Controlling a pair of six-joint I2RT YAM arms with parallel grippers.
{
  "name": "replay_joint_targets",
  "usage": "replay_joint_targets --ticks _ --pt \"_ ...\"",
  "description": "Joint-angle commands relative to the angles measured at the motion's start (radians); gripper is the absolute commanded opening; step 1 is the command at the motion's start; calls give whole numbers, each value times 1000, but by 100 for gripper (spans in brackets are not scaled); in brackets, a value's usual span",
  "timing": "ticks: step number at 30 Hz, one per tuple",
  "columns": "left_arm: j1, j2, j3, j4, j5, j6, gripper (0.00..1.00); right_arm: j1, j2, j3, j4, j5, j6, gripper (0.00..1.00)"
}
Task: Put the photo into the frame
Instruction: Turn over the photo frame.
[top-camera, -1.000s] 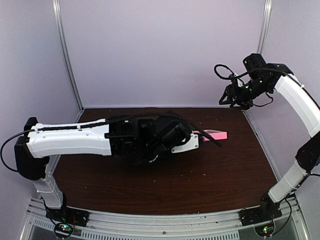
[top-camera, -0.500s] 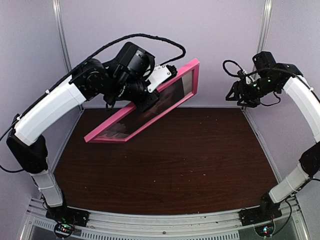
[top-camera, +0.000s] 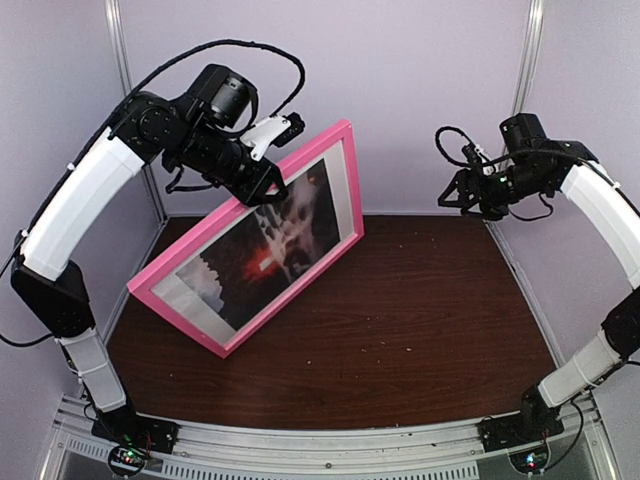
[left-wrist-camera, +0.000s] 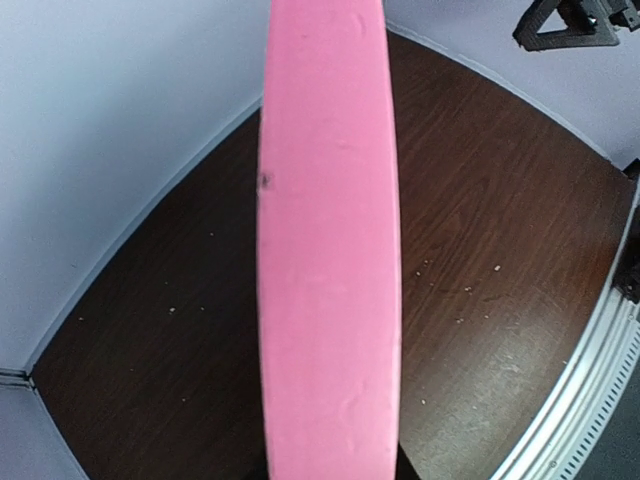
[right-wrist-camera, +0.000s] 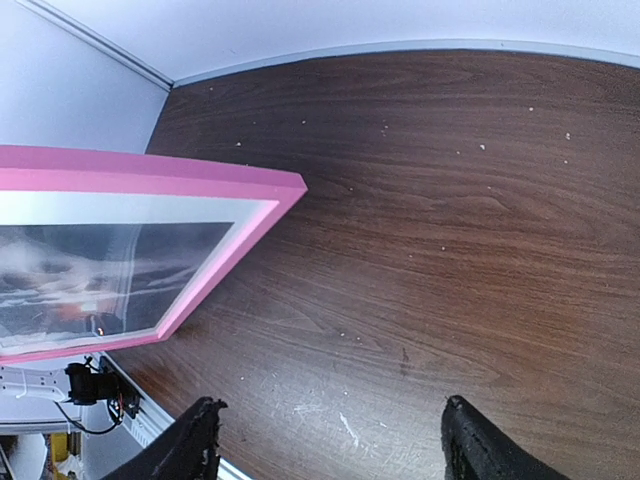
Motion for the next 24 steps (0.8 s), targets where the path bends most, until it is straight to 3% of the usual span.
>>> replay_joint_targets --ticks 1,8,16,24 --pt "64 -14 105 26 202 -31 0 31 -23 -17 70 -66 -39 76" --pt "181 50 119 15 499 -99 0 54 -22 -100 147 -144 -33 77" --pt "226 119 115 32 691 -139 0 92 -28 -137 174 -192 -89 91" --pt "246 183 100 81 888 -182 0 94 1 -155 196 -212 -137 95"
